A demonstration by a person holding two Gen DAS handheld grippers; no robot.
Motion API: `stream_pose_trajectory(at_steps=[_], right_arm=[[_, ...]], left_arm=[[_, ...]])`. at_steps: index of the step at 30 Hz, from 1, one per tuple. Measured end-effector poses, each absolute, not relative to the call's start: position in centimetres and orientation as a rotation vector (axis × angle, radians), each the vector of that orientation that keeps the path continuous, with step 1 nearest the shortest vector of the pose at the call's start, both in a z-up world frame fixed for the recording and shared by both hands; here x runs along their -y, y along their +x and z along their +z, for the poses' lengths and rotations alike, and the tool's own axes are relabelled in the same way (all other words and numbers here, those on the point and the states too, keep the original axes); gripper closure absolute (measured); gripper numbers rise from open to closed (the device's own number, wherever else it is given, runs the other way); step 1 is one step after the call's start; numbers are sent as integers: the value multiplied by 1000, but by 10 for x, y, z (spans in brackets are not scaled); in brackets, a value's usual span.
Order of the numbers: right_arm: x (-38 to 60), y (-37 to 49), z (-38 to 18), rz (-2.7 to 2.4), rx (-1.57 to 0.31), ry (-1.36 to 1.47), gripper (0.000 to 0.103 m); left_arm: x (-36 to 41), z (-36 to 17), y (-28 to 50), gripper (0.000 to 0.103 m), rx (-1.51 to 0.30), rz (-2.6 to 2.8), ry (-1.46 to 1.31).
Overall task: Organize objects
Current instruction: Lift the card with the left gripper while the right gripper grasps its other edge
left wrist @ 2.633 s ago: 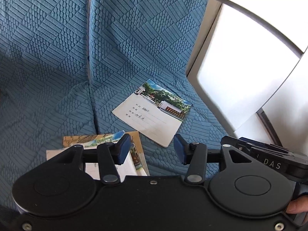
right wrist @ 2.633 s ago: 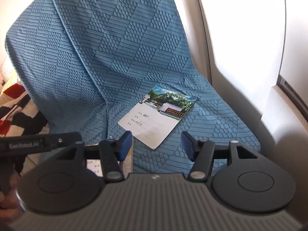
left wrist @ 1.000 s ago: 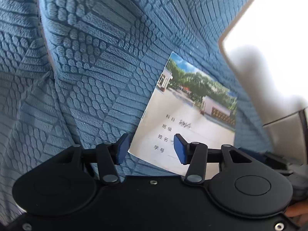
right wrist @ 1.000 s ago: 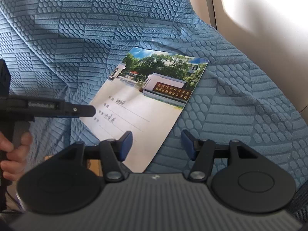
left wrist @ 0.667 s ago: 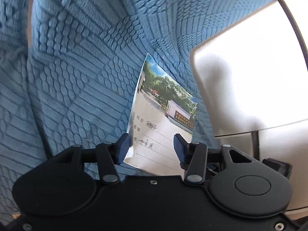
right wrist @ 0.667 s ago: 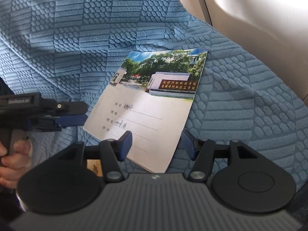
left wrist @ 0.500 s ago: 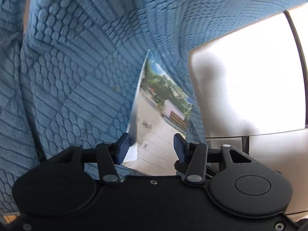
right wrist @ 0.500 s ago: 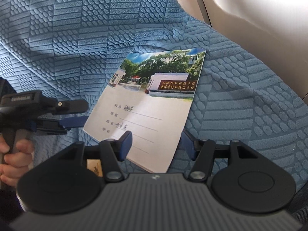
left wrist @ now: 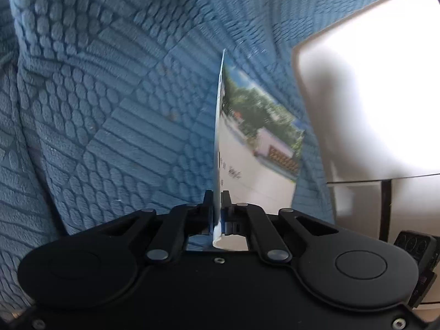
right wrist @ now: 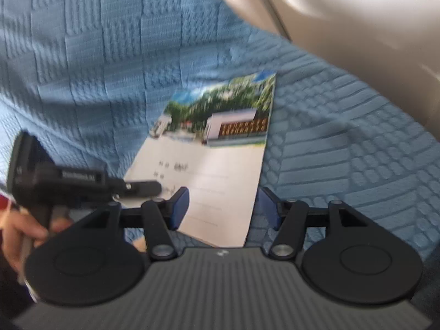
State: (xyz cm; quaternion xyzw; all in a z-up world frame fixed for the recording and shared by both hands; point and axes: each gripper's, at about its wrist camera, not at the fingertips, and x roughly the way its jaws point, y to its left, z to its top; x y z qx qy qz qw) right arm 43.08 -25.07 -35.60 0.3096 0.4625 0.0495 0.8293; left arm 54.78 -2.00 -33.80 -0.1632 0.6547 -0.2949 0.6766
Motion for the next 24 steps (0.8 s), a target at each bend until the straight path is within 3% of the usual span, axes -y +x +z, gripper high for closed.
stream_pose_trajectory(at_steps=[7, 12, 18, 24], right_arm=[[265, 409, -333, 179, -927, 983, 44], [246, 398, -356, 352, -911, 1306, 44], [237, 391, -392, 322, -942, 1477, 43], [260, 393, -402, 218, -878, 1470, 43]], left_arm=[[14, -313, 538, 101, -1426, -624, -549], [13, -311, 527, 101, -1439, -575, -644], [3, -309, 523, 101, -1451, -568, -740], [1, -306, 523, 101, -1429, -575, -733]])
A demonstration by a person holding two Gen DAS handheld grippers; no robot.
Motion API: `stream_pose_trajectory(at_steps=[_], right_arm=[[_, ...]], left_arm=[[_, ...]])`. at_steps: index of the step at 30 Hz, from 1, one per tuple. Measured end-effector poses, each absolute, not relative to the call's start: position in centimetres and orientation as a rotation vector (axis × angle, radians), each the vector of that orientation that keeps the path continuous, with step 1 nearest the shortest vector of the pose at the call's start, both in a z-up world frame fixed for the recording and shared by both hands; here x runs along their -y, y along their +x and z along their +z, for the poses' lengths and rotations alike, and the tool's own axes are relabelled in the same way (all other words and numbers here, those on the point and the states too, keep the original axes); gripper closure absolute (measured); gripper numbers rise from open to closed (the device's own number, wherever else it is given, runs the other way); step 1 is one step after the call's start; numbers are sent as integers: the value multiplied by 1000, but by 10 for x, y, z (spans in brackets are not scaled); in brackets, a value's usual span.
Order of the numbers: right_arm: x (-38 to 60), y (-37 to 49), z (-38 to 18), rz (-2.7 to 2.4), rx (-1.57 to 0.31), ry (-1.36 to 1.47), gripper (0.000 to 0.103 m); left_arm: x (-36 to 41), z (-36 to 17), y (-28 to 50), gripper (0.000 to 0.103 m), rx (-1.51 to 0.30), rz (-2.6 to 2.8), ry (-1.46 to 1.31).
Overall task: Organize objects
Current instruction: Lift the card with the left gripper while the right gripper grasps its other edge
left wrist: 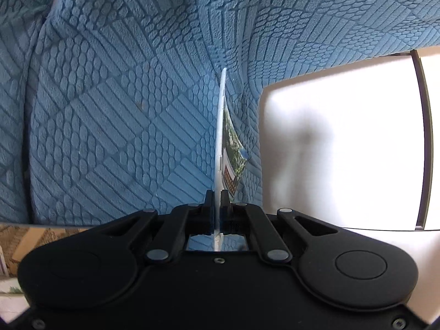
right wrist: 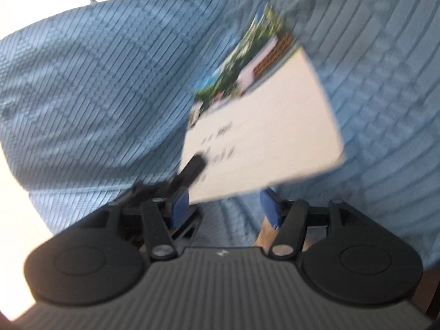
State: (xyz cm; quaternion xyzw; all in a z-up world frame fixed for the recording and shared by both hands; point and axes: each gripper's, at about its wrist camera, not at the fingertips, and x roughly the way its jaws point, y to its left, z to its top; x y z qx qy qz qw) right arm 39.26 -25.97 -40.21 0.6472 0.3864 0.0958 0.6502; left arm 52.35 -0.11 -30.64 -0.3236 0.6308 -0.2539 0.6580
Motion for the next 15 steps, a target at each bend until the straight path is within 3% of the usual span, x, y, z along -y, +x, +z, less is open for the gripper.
stream_pose_trajectory(at_steps=[15], right_arm=[[326, 420, -416, 126, -777, 1433, 40]], left_arm=[[-13, -312, 530, 102, -1419, -510, -737]])
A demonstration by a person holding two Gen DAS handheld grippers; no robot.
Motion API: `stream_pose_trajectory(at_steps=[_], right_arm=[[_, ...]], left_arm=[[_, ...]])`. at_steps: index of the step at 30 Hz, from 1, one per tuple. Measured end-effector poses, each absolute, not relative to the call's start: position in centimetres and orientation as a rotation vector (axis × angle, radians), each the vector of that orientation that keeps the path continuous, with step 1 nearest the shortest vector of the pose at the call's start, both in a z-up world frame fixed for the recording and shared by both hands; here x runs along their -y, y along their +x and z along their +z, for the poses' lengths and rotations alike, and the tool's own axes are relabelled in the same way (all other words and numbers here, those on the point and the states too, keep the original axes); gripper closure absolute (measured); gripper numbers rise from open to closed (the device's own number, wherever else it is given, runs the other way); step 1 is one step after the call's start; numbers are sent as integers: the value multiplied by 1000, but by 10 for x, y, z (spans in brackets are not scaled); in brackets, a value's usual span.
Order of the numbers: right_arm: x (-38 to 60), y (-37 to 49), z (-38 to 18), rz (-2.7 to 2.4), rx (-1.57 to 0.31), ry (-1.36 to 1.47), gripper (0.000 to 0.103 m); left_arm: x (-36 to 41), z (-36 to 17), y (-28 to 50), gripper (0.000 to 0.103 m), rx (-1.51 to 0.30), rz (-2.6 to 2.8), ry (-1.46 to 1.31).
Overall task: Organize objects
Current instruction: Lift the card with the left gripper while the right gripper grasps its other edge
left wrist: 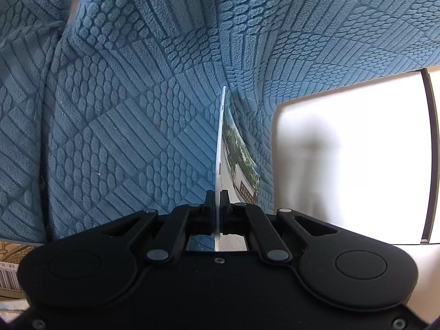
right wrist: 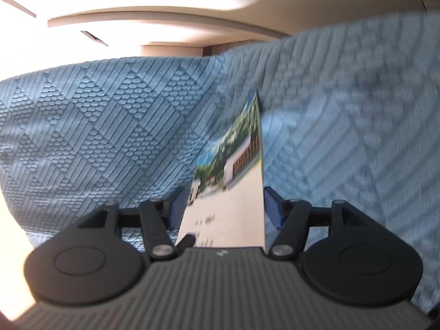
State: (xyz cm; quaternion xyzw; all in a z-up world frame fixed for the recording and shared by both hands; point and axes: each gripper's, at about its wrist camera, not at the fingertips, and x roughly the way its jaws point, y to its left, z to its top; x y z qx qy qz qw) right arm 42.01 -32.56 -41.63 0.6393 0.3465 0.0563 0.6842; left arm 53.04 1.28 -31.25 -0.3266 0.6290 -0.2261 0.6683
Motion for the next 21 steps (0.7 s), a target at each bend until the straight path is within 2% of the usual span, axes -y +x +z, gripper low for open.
stream_pose_trajectory(at_steps=[6, 9, 11, 13, 17, 21], right_arm=[[329, 445, -424, 118, -819, 1372, 43], [324, 452, -422, 99, -859, 1311, 62], [322, 450, -420, 88, -878, 1271, 86], [319, 448, -413, 84, -873, 1221, 95], [314, 443, -398, 97, -866, 1129, 98], [307, 443, -380, 130, -847, 1043, 99]], left_arm=[[-9, -316, 532, 102, -1406, -509, -705], [4, -314, 532, 101, -1389, -507, -654], [6, -308, 529, 101, -1367, -501, -600], [7, -298, 522, 101, -1340, -498, -545], [15, -288, 512, 101, -1314, -508, -521], [-13, -277, 492, 101, -1290, -508, -512]])
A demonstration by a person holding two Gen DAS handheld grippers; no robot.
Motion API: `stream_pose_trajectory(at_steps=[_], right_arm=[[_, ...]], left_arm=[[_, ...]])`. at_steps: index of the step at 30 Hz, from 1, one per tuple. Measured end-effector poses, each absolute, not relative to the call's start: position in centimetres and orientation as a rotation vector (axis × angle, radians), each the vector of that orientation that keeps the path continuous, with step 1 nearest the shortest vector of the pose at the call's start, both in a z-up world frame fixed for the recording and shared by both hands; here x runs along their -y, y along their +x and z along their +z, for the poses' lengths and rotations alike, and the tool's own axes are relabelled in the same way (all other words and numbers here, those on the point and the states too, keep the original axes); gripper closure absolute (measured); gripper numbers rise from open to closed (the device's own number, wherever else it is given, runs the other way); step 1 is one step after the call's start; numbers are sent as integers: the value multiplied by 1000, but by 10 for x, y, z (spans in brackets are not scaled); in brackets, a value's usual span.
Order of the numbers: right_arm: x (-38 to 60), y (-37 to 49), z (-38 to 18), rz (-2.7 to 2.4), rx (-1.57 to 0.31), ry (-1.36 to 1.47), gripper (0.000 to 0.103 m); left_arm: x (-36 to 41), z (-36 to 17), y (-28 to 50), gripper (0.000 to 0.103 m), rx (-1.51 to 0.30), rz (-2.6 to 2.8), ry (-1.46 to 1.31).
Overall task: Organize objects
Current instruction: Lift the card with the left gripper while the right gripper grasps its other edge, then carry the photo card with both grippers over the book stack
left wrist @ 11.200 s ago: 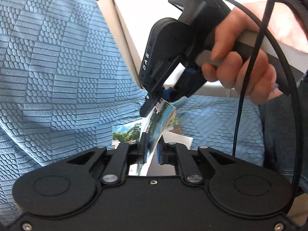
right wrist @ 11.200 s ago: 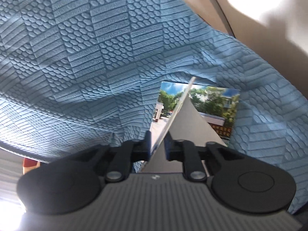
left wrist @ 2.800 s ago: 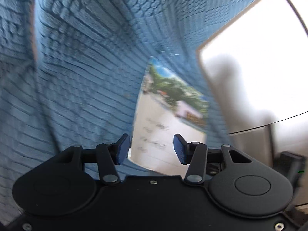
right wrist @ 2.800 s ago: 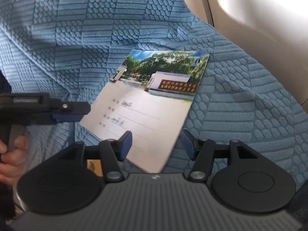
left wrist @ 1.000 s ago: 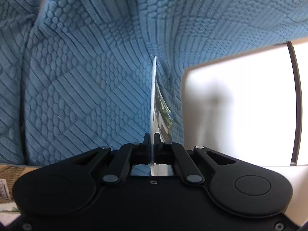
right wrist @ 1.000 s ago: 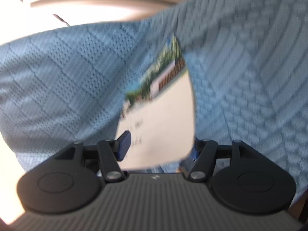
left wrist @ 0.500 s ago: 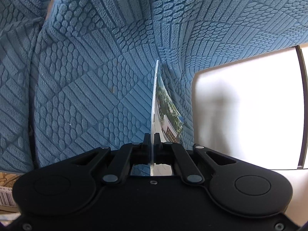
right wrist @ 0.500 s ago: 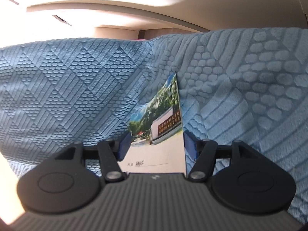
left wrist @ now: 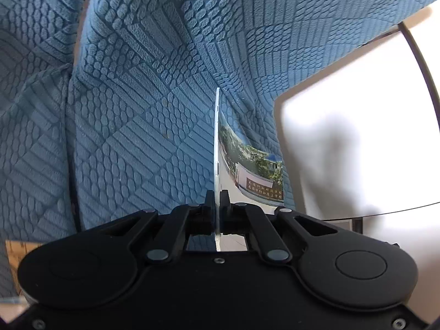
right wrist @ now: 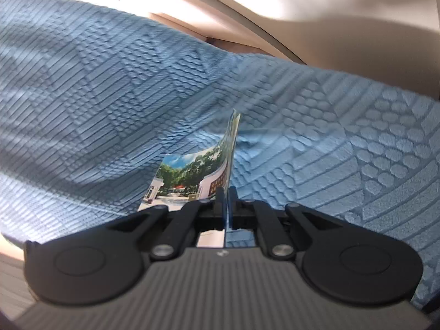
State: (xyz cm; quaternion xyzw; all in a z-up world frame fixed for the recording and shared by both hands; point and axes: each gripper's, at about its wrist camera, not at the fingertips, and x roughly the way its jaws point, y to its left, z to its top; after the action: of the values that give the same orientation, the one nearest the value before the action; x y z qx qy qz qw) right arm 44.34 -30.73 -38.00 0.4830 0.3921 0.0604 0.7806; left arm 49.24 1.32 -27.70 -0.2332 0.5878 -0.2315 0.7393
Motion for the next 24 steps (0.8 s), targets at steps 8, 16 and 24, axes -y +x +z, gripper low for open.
stream_pose_trajectory(at_steps=[8, 16, 24], right_arm=[[294, 426, -342, 202, -853, 914, 99], [279, 396, -300, 300, -839, 820, 100], [257, 372, -250, 408, -795, 771, 100]], left_arm=[[-10, -248, 447, 100, -1204, -484, -427], [-45, -207, 397, 100, -1145, -465, -455], [-81, -151, 341, 100, -1030, -436, -473]])
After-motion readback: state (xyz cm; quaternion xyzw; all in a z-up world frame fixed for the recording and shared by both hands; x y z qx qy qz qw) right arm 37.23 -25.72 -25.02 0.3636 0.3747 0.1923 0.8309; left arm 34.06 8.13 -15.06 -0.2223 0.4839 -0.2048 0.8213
